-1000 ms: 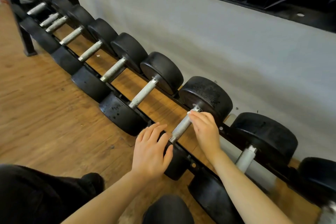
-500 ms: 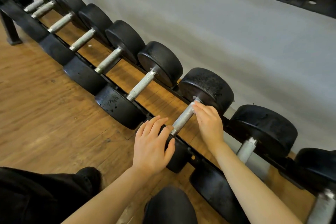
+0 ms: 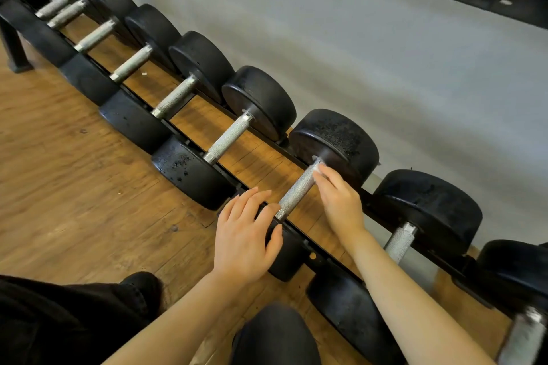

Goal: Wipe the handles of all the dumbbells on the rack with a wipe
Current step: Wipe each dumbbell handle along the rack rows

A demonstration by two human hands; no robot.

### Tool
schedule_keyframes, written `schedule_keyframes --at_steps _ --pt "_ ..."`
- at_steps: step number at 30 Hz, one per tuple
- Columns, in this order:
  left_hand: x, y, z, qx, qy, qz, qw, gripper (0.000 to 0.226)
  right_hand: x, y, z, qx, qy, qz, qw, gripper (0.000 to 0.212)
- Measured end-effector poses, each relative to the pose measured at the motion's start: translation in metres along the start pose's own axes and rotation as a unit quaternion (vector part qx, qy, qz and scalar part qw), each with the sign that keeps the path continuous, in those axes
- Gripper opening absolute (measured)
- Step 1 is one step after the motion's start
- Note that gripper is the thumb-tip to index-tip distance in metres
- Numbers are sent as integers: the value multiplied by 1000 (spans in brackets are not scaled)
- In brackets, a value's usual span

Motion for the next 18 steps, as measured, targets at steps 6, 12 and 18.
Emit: schedule_keyframes --at_steps 6,12,18 --pt "0 -1 0 1 -2 -1 1000 36 0 -4 -6 14 -16 -13 1000 39" --pt "2 0 1 3 -5 -1 1000 36 -5 2 6 -47 -10 -13 999 37" --pt "0 0 1 5 -7 -2 1000 36 -8 -6 6 0 -18 -25 1000 31"
Point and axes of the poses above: each hand's wrist, its own y-axis away from the middle knuckle, its own x-axis out of the palm, z = x × y, the point moved 8 cm from there along -y, towards the middle knuckle, and after that the axes turned 14 degrees about x, right-handed, at the moved point
